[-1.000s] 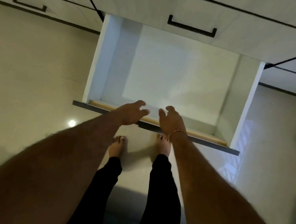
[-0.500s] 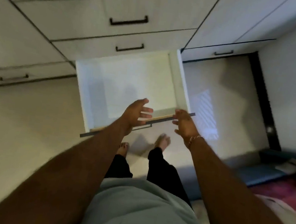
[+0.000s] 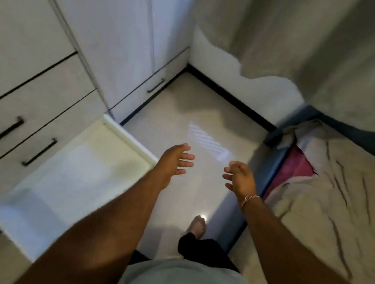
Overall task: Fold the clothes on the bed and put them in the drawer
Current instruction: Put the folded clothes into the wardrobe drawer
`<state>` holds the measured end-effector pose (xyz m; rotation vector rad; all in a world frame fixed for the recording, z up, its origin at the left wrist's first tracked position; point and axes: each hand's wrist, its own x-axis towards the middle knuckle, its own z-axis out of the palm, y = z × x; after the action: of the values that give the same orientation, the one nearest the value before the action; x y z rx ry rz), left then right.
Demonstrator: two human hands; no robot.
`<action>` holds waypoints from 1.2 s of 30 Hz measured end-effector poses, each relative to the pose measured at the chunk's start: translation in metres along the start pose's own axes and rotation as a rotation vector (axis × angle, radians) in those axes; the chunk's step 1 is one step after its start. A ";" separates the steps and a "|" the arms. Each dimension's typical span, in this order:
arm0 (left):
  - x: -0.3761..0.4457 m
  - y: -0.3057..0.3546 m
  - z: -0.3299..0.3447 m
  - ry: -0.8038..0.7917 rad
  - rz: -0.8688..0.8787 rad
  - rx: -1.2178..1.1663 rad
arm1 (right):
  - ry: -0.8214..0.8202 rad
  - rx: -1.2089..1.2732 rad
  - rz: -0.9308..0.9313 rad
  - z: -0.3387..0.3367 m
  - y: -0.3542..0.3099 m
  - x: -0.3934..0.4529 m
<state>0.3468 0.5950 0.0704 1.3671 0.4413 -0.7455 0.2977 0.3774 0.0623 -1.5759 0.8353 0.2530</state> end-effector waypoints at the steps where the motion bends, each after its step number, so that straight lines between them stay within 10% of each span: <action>1: 0.012 0.010 0.026 -0.014 0.003 0.017 | 0.024 0.033 0.011 -0.020 -0.003 0.007; 16: 0.135 0.070 0.442 -0.509 -0.048 0.441 | 0.633 0.684 0.104 -0.359 -0.017 0.082; 26: 0.209 0.078 0.651 -0.903 -0.203 0.670 | 1.110 1.152 0.193 -0.474 0.009 0.118; 36: 0.185 -0.011 0.802 -0.900 -0.386 0.762 | 1.517 1.626 0.184 -0.552 0.100 0.080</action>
<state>0.3601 -0.2276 0.0766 1.4588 -0.3570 -1.8613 0.1253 -0.1622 0.0494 0.1572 1.6065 -1.3640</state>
